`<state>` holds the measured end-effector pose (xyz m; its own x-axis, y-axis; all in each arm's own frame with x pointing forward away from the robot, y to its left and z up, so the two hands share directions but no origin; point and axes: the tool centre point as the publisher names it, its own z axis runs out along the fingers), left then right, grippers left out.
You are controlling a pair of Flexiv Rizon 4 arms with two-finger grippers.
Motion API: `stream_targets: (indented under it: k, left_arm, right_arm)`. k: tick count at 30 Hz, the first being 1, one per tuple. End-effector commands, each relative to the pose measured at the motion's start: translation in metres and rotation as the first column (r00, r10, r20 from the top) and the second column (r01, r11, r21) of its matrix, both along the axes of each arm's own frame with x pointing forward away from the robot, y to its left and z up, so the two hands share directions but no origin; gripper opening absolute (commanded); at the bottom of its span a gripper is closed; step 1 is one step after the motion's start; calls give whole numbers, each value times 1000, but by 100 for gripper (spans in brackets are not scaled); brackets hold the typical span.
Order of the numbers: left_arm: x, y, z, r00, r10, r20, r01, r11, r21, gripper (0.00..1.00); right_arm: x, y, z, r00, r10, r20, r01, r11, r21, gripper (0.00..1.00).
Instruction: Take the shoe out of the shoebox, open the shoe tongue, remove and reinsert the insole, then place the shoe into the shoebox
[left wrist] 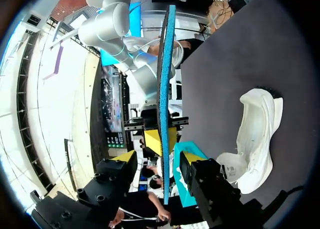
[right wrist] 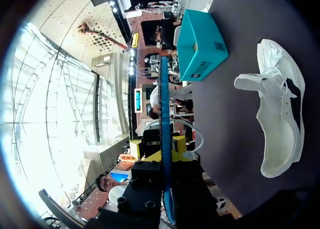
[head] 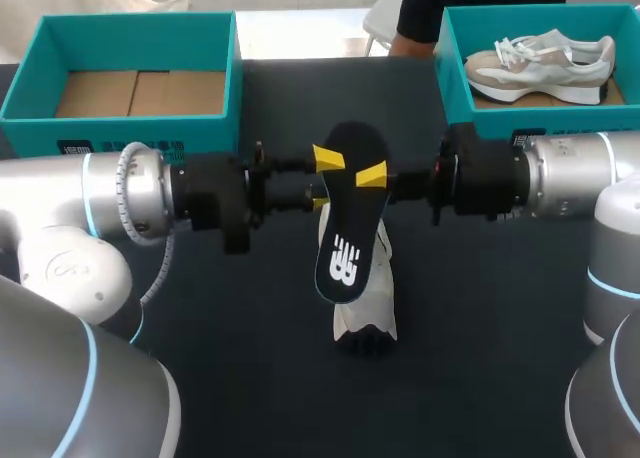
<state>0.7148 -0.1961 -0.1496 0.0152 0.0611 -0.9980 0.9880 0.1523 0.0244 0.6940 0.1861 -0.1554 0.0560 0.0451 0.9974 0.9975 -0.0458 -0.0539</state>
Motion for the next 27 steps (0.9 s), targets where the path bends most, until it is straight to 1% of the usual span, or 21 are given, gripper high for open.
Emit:
stream_targets:
  k: [1,5,9,18,23,27]
  left_arm:
    - [2,-4,-1,1000,16,0,-16,1000,-1,33]
    - [8,-3,-1,999,40,-6,-40,999,4,33]
    - [14,-7,-1,998,54,-19,-54,999,1,29]
    - [17,-16,-3,998,54,-21,-54,999,5,20]
    - [22,-16,-8,998,64,-27,-64,998,20,20]
    - [24,-16,-9,997,74,-29,-74,997,22,18]
  right_arm:
    - [1,4,-2,1000,-1,-2,1,1000,-3,0]
    - [-1,4,-2,1000,4,-3,-4,1000,-2,0]
    - [-2,6,-2,1000,11,-4,-11,1000,-2,0]
    - [-1,9,-1,1000,28,4,-28,1000,-3,0]
    - [-2,10,0,999,32,1,-32,999,-10,0]
    - [-2,10,0,999,37,0,-37,999,-14,0]
